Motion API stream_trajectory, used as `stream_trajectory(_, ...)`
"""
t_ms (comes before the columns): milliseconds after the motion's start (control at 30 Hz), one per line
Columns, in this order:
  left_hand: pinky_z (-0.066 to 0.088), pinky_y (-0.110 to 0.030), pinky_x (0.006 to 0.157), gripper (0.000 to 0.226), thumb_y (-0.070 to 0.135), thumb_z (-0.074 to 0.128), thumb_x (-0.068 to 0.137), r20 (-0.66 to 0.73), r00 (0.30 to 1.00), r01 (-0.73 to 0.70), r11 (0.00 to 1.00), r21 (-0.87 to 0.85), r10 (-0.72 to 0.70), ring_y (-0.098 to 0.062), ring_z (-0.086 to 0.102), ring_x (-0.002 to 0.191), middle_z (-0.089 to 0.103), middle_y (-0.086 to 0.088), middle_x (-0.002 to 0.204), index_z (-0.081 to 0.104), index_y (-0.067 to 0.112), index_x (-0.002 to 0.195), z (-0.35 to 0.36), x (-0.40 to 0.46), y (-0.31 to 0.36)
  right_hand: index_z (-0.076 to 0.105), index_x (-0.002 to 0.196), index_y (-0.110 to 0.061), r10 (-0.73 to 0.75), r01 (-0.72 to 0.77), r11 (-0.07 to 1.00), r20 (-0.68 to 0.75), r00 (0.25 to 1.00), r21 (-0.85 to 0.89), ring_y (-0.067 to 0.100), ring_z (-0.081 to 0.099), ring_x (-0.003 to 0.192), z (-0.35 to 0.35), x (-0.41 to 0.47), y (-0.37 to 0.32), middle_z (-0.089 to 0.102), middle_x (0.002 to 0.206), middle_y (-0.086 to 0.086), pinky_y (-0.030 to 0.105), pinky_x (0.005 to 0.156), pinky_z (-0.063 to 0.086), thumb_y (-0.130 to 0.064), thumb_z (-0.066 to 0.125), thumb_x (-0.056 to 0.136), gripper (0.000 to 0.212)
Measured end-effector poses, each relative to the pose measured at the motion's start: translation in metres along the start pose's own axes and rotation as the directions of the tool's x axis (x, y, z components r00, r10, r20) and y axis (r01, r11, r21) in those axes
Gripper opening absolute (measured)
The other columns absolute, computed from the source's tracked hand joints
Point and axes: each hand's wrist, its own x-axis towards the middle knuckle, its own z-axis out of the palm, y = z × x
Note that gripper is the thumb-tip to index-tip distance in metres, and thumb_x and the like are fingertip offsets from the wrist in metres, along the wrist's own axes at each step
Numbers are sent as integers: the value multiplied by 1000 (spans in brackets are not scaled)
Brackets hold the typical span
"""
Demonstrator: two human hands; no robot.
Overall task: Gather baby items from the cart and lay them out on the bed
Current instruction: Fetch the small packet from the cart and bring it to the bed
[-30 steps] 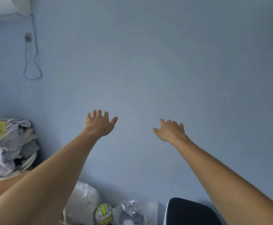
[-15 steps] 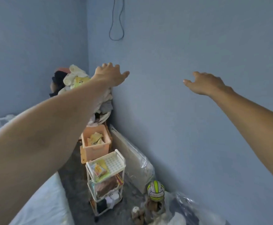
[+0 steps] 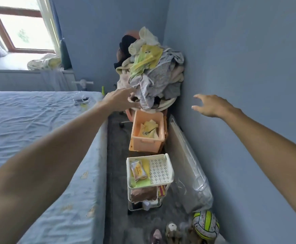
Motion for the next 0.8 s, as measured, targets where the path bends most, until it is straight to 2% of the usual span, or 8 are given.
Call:
stream_trajectory(133, 51, -44, 88, 64, 61, 62, 77, 84, 990, 120, 990, -68, -115, -23, 62, 105, 63, -2, 123, 48, 31, 132, 69, 49, -15, 50, 135, -25, -167, 117, 964, 197, 966, 240, 21, 57, 116, 59, 79, 23, 59, 131, 3, 32, 97, 41, -37, 60, 90, 48)
stream_trajectory(233, 53, -35, 77, 51, 57, 65, 77, 146, 970, 217, 967, -135, -197, -11, 59, 86, 67, 5, 112, 56, 35, 122, 128, 52, -21, 60, 121, -24, -275, 138, 918, 346, 897, 372, 17, 63, 102, 115, 122, 25, 68, 116, 1, 29, 93, 47, -29, 66, 87, 35)
stream_trajectory(300, 52, -32, 76, 47, 54, 69, 75, 220, 944, 293, 933, -210, -247, -6, 56, 83, 68, 8, 108, 60, 35, 118, 172, 48, -26, 59, 119, -26, -327, 127, 896, 439, 837, 425, 12, 64, 96, 167, 140, 22, 69, 111, -3, 30, 92, 49, -29, 67, 85, 35)
stream_trajectory(433, 43, -26, 77, 49, 54, 68, 77, 435, 842, 463, 841, -280, -318, -8, 59, 96, 62, 15, 113, 57, 38, 122, 289, 46, -47, 59, 109, -32, -394, 55, 837, 529, 751, 545, -3, 60, 79, 310, 156, 13, 65, 98, -11, 26, 81, 52, -30, 71, 81, 31)
stream_trajectory(533, 43, -27, 83, 60, 42, 70, 79, 540, 726, 627, 732, -265, -427, -16, 58, 106, 59, 1, 126, 49, 29, 133, 376, 41, -63, 58, 106, -27, -384, -59, 795, 576, 722, 603, 11, 62, 88, 411, 155, 1, 63, 100, -5, 34, 86, 53, -25, 71, 82, 28)
stream_trajectory(600, 45, -28, 85, 69, 39, 73, 79, 595, 666, 688, 679, -257, -449, -18, 57, 104, 57, -7, 128, 42, 23, 138, 423, 38, -72, 57, 112, -21, -358, -163, 770, 630, 689, 616, 16, 61, 95, 465, 157, -7, 61, 105, -2, 33, 83, 52, -26, 72, 82, 34)
stream_trajectory(667, 47, -30, 88, 82, 46, 75, 74, 602, 630, 733, 632, -251, -491, -20, 55, 104, 53, -11, 129, 35, 23, 143, 448, 35, -78, 55, 117, -18, -368, -202, 751, 652, 663, 629, 16, 59, 95, 495, 160, -14, 58, 109, -2, 30, 81, 50, -29, 73, 81, 41)
stream_trajectory(800, 41, -45, 104, 95, 54, 72, 75, 632, 531, 817, 539, -204, -564, -32, 45, 126, 40, -17, 142, 16, 32, 148, 497, 32, -90, 51, 119, -27, -402, -242, 695, 645, 649, 677, 18, 63, 98, 546, 168, -28, 58, 119, 2, 37, 85, 55, -26, 74, 80, 45)
